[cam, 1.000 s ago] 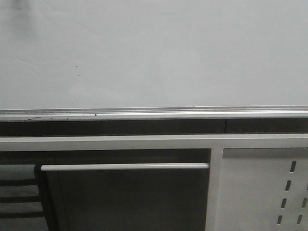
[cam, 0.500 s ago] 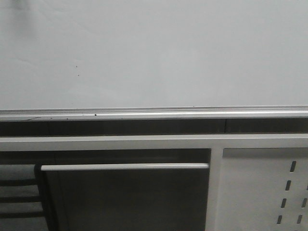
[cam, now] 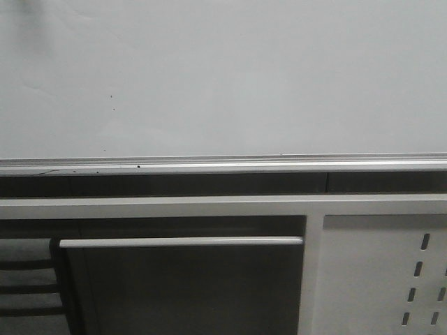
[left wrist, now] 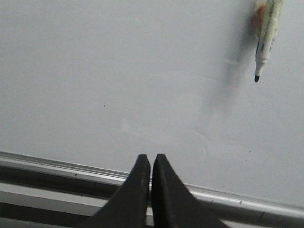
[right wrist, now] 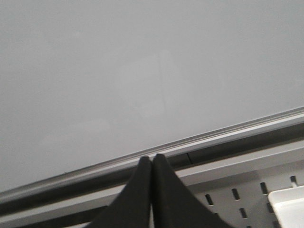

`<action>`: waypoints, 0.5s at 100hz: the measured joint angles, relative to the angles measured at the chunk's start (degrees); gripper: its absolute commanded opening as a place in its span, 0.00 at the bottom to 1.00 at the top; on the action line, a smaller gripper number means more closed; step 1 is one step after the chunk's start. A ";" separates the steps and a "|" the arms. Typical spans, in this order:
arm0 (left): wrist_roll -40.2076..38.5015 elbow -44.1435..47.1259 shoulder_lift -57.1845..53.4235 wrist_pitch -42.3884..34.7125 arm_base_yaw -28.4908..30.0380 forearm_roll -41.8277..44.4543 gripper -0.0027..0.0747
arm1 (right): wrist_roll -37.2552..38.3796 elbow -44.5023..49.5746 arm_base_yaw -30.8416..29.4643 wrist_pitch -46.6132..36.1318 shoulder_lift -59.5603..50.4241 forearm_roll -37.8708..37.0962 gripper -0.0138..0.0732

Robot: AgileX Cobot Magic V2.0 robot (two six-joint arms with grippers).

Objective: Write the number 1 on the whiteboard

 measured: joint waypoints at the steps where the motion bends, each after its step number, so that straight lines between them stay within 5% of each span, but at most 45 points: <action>1: 0.00 0.00 0.00 -0.14 0.00 -0.70 0.01 | 0.00 0.00 0.00 -0.17 0.00 0.44 0.10; 23: -0.10 0.00 0.00 -0.82 0.00 -18.18 0.01 | 0.00 0.00 0.00 -0.57 0.00 11.59 0.10; 50: 2.15 -11.21 6.52 9.44 0.00 -13.00 0.01 | 0.05 -9.68 0.00 11.31 6.81 7.44 0.10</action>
